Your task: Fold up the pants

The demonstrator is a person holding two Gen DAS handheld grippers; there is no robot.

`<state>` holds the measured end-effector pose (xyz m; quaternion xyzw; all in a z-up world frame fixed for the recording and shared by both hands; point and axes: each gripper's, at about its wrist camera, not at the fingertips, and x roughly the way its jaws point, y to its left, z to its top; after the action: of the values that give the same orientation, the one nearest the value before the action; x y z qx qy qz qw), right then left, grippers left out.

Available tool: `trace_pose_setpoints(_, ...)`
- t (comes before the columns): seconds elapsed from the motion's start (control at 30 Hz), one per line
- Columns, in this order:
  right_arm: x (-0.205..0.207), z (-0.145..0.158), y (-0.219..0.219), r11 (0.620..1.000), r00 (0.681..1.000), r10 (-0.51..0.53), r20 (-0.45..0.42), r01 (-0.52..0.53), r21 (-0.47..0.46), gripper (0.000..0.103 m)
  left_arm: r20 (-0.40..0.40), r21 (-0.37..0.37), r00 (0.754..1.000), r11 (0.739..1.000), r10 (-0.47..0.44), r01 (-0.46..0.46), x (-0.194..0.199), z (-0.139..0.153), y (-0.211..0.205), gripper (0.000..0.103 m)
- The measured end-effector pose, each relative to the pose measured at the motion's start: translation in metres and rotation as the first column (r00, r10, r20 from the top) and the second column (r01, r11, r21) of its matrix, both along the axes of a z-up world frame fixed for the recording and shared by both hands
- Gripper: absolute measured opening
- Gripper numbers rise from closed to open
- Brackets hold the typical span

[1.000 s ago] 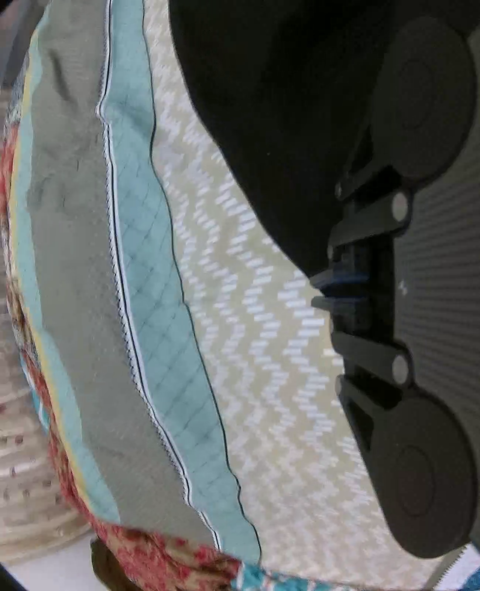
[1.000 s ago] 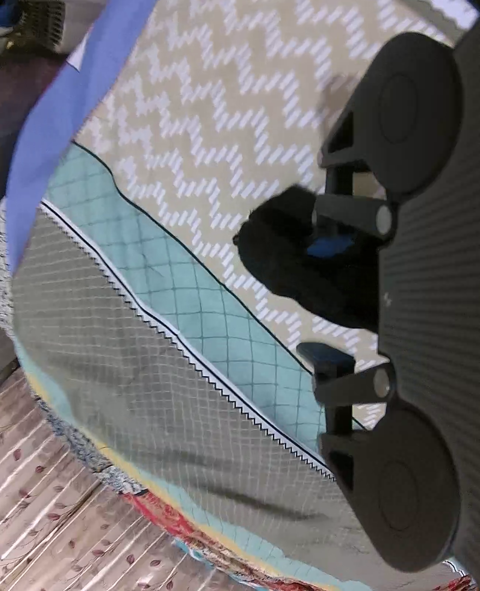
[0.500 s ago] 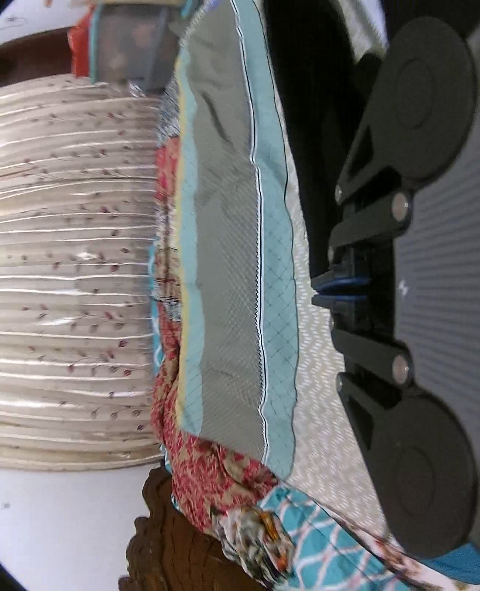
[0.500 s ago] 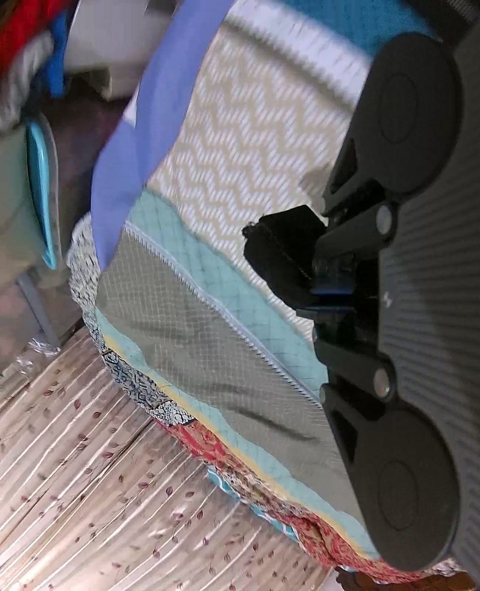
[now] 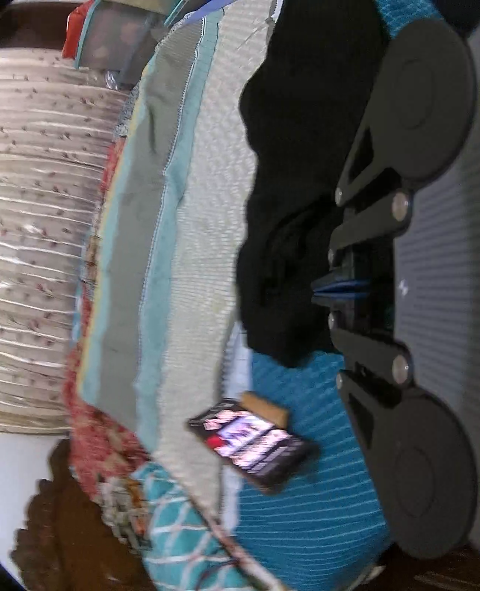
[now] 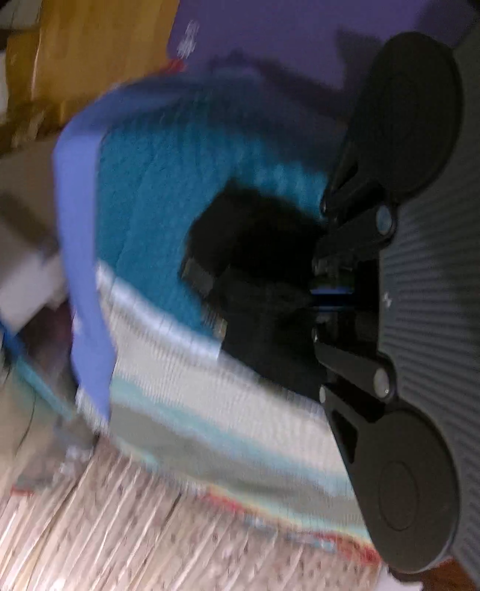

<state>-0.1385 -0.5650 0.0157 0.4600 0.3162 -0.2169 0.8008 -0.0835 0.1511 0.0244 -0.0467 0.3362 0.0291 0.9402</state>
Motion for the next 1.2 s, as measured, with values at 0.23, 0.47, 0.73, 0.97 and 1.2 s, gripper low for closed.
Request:
trace_pose_setpoints(0.23, -0.011, 0.038, 0.011, 0.954, 0.983, -0.168, 0.073, 0.181, -0.24, 0.048, -0.012, -0.157, 0.984, 0.972, 0.176, -0.176, -0.01, 0.022, 0.056, 0.032)
trace_pose_setpoints(0.47, 0.08, 0.1, 0.153, 0.819, 0.86, 0.49, 0.145, -0.397, -0.415, 0.048, -0.103, -0.36, 0.965, 0.895, 0.241, -0.262, -0.001, -0.002, 0.09, 0.061)
trace_pose_setpoints(0.73, 0.154, 0.113, 0.458, 0.043, 0.051, 0.999, -0.003, -0.861, -0.507, 0.059, -0.131, -0.441, 0.956, 0.848, 0.264, -0.294, -0.024, -0.036, 0.103, 0.061)
trace_pose_setpoints(0.97, 0.208, 0.058, 0.628, -0.33, -0.232, 0.94, -0.25, -0.807, -0.489, 0.076, -0.11, -0.494, 0.967, 0.832, 0.228, -0.253, -0.038, -0.042, 0.098, 0.061)
trace_pose_setpoints(1.2, 0.26, 0.052, 0.559, -0.015, -0.016, 1.0, 0.002, -0.97, -0.243, 0.013, -0.118, -0.616, 0.987, 0.772, 0.105, -0.156, 0.003, -0.064, 0.087, 0.08)
